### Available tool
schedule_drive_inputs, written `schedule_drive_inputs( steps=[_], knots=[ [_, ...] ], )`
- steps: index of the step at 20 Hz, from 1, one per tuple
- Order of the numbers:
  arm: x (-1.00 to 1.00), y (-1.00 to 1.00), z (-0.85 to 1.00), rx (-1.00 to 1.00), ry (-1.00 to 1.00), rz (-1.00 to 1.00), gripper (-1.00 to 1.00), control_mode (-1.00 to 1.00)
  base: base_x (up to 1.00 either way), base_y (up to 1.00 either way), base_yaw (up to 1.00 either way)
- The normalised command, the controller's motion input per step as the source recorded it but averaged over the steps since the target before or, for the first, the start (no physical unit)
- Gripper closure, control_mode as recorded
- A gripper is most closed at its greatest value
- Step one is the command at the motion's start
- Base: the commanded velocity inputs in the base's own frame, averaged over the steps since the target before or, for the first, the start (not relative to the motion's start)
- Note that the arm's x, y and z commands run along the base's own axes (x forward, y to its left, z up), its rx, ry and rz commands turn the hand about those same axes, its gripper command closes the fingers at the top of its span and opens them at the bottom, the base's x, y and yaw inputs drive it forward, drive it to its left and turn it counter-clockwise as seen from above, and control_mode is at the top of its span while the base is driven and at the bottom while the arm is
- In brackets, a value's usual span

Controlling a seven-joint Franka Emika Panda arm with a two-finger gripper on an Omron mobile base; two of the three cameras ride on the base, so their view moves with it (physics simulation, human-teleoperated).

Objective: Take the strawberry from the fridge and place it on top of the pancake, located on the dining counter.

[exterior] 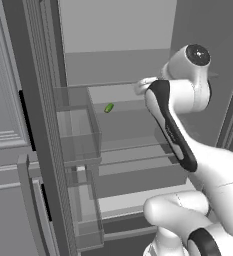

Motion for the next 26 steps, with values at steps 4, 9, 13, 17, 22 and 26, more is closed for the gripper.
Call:
schedule_drive_inputs(
  steps=[4, 9, 13, 17, 22, 26],
  knots=[
    [-0.96, -0.03, 0.0, 0.0, 0.0, 0.0, 1.0, -1.0, 0.0, 0.0, 0.0],
    [-0.77, 0.0, 0.0, 0.0, 0.0, 0.01, 1.0, -1.0, 0.0, 0.0, 0.0],
    [-0.44, 0.0, -0.01, 0.0, 0.0, 0.0, 1.0, -1.0, 0.0, 0.0, 0.0],
    [-0.05, 0.0, -0.05, 0.0, 0.0, 0.02, 1.0, -1.0, 0.0, 0.0, 0.0],
    [-0.3, -0.01, -0.07, 0.0, -0.01, 0.0, 1.0, -1.0, 0.0, 0.0, 0.0],
    [-0.34, 0.0, -0.09, 0.0, 0.0, 0.0, 1.0, 1.0, -0.49, 0.0, 0.0]
  ],
)
